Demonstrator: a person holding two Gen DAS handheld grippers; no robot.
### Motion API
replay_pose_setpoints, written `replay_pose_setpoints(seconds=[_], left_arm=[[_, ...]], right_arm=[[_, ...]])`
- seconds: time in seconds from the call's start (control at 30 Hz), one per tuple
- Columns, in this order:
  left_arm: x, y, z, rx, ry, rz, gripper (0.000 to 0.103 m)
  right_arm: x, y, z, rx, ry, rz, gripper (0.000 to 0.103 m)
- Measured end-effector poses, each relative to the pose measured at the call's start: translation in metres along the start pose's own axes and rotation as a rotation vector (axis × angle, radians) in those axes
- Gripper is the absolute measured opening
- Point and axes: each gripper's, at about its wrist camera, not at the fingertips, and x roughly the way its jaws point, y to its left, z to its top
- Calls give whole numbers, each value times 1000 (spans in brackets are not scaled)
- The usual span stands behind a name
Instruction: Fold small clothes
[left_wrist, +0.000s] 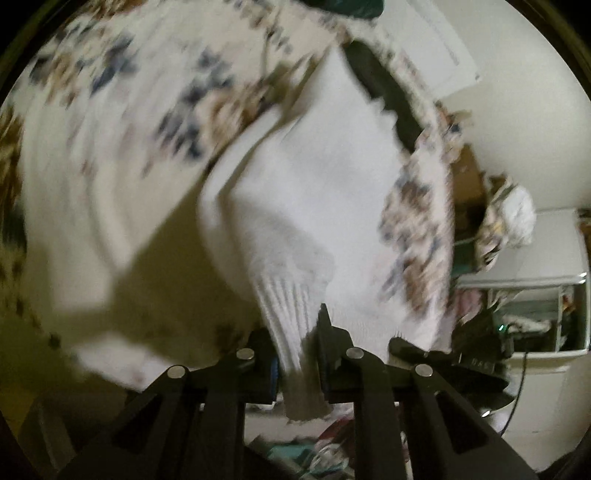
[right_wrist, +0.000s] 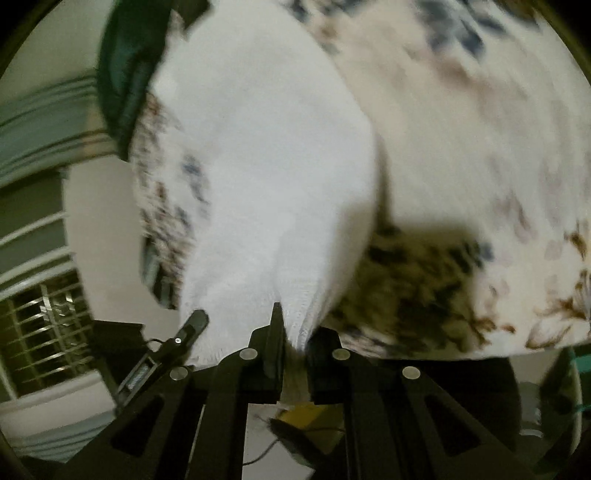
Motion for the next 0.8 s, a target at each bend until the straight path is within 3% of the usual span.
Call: replay_pose_setpoints(seconds=[0.13,0.27,0.43,0.6,0.7,0.8], left_arm=[[-4,-27,70,-5,-74,-91,13],[11,-53,140,30,-142,-105,13],[53,-81,228,59,-151,-125,15],[100,-81,306,24,-87,-138,24],[107,-63,327,-66,-54,-222,29],[93,-40,335,-146,-90,-297,52]], right_arm=[[-23,46,39,-14,-74,109,9],[-44,86,110,-25,-181,150,9],[-54,124,207,-64,-316,103,9],[-30,151,301,-56,-358,54,10],[-8,154,339,-41,-356,46,18],[0,155,357,-79,-358,46,44]])
